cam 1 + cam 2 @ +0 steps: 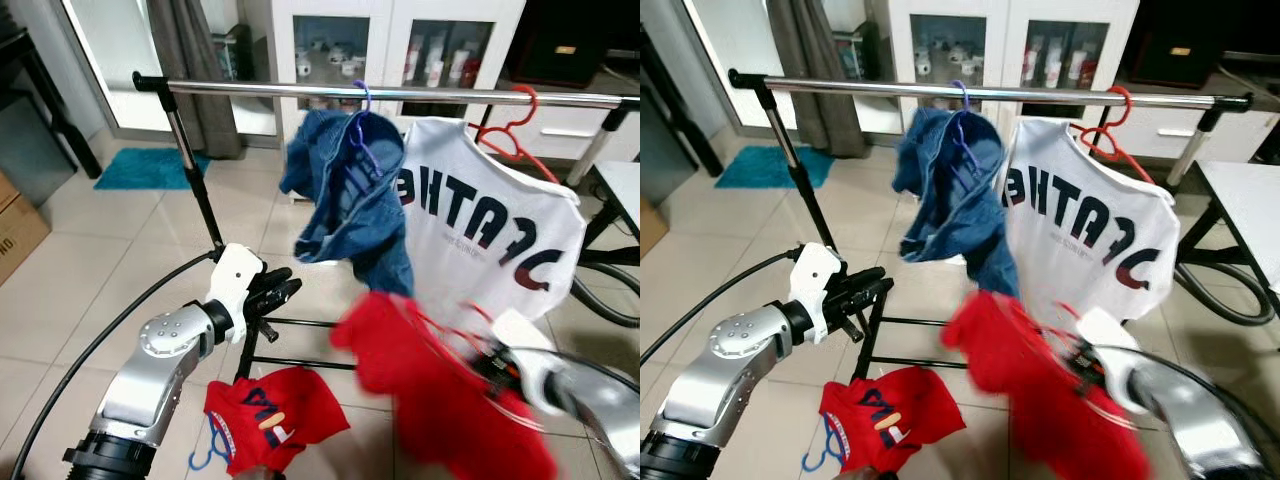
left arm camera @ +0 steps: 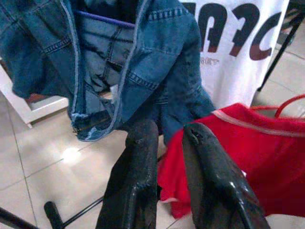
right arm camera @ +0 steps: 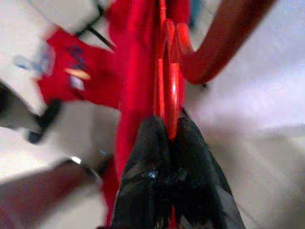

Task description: Hang hanger

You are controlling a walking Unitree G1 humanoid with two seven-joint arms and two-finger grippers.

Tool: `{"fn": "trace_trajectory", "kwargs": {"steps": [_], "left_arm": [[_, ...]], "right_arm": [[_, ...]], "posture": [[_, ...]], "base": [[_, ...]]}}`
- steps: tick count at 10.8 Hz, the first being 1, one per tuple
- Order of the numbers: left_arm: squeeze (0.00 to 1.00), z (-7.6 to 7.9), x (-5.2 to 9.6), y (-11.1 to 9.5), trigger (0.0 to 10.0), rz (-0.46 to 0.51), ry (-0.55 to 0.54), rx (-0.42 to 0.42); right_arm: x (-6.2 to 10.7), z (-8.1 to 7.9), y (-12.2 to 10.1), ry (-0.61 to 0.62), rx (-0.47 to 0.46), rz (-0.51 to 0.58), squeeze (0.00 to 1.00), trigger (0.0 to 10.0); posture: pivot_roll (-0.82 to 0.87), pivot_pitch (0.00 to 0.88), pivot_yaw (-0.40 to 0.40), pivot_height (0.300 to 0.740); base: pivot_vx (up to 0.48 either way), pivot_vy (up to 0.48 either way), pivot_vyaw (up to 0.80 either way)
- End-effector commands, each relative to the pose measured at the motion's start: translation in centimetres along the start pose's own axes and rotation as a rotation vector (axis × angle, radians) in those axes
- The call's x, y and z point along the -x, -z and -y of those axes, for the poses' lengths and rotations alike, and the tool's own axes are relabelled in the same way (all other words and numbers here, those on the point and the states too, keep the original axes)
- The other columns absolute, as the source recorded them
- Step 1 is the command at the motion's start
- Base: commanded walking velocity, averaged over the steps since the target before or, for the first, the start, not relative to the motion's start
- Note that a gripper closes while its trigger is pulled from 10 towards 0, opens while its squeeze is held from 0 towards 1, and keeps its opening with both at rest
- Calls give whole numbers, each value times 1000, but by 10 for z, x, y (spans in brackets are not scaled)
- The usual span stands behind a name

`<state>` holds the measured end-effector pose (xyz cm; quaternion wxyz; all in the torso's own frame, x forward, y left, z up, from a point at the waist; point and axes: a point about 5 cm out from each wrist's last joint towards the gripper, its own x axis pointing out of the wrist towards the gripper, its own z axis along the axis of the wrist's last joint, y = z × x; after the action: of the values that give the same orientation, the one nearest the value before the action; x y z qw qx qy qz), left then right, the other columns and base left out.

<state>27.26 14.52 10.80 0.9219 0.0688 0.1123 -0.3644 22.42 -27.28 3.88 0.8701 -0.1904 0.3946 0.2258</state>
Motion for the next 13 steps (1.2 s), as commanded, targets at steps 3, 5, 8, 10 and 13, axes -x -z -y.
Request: {"fn": "trace_trajectory", "kwargs": {"steps": [3, 5, 8, 10, 13], "left_arm": [[0, 3, -6, -2, 10000, -20, 48, -50], [0, 3, -6, -1, 10000, -28, 50, -59], [0, 5, -3, 1, 10000, -27, 34, -52], [0, 9, 0, 3, 10000, -18, 37, -44], [0, 5, -2, -2, 10000, -5, 23, -56]], "right_arm": [[16, 24, 10, 156, -10, -43, 0, 10000], [16, 26, 19, 141, 124, -147, 0, 10000], [3, 21, 1, 166, 42, -35, 0, 10000], [-9, 17, -45, 189, -112, 201, 0, 10000], [-19, 22, -88, 285, -117, 271, 0, 10000]], "posture": [[-75, 31, 71, 740], [-73, 36, 70, 740], [-67, 72, 46, 740], [-66, 78, 43, 740], [-54, 57, 35, 740]], "base": [[0, 0, 0], [0, 0, 0], [0, 0, 0], [0, 0, 0], [0, 0, 0]]}}
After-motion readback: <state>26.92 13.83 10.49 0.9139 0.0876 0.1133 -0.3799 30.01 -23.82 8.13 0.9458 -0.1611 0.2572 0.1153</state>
